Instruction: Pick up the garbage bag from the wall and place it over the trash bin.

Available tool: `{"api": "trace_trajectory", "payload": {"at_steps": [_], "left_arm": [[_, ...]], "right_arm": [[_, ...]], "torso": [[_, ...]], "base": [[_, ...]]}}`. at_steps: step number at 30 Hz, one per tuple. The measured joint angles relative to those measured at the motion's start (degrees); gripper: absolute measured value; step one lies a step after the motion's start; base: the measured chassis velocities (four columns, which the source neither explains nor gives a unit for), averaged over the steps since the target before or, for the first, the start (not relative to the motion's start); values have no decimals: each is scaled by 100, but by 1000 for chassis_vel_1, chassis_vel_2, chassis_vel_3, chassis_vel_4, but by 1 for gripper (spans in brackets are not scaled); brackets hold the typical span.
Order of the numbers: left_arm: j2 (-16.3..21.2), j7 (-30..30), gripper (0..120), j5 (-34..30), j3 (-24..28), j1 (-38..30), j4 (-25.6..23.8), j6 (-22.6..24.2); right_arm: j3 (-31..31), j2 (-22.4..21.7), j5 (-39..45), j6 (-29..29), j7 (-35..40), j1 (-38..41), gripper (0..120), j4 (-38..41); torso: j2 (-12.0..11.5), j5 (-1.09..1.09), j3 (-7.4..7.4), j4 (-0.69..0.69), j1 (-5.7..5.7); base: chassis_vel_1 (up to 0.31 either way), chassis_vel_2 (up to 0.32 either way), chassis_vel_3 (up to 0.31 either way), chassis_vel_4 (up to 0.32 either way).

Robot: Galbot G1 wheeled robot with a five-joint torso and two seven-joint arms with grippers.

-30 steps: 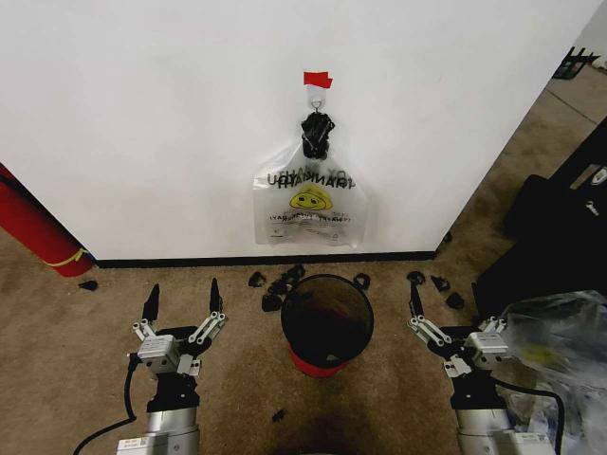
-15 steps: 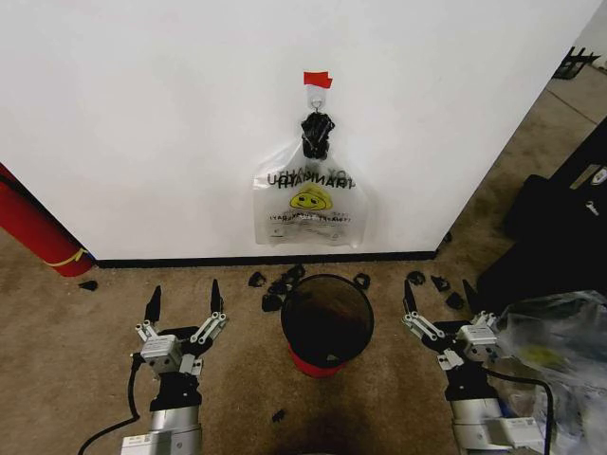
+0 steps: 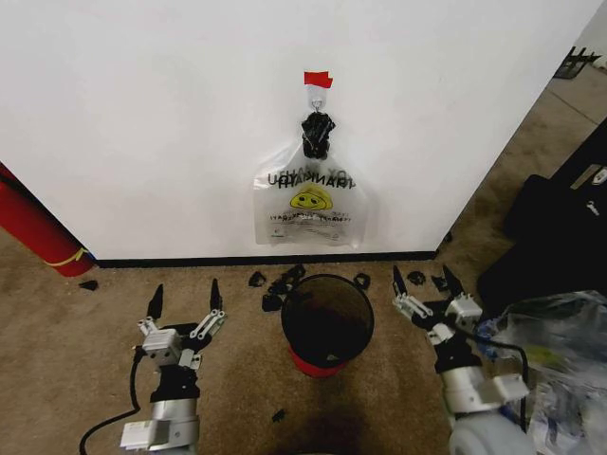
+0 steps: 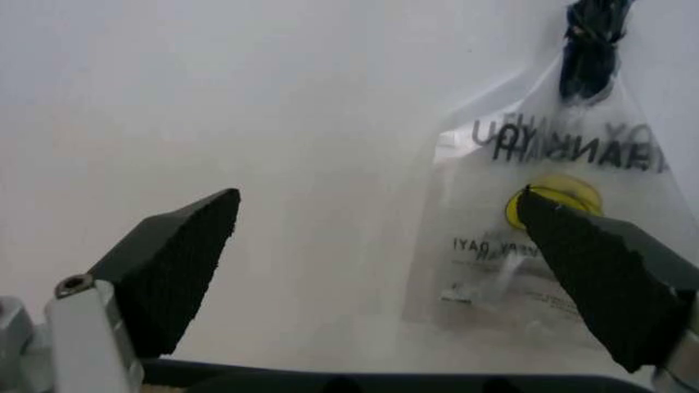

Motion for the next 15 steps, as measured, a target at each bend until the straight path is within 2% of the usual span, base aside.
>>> {"api": "trace_trajectory", "payload": {"at_steps": [2, 6, 7, 14, 15], "left_arm": [[-5, 0, 100, -1, -19, 15, 3, 0], [-90, -3, 100, 16, -99, 44, 0, 9], [-90, -3, 100, 16, -99, 44, 0, 9], [-270, -19, 100, 169, -203, 182, -68, -5], [-270, -19, 100, 169, -203, 182, -68, -5]], "right_arm": [[-48, -66, 139, -48, -60, 175, 100, -106], [-443, -299, 628, -220, -307, 1158, 100, -637], [-443, -299, 628, -220, -307, 1158, 100, -637], [-1258, -317, 1187, -356, -621, 2719, 100, -1626], [-1258, -317, 1187, -356, -621, 2719, 100, -1626]], "torso": [[0, 0, 0, 0, 0], [0, -1, 0, 0, 0], [0, -1, 0, 0, 0], [0, -1, 1, -1, 0], [0, -1, 1, -1, 0]], "base": [[0, 0, 0, 0], [0, 0, 0, 0], [0, 0, 0, 0], [0, 0, 0, 0], [0, 0, 0, 0]]}}
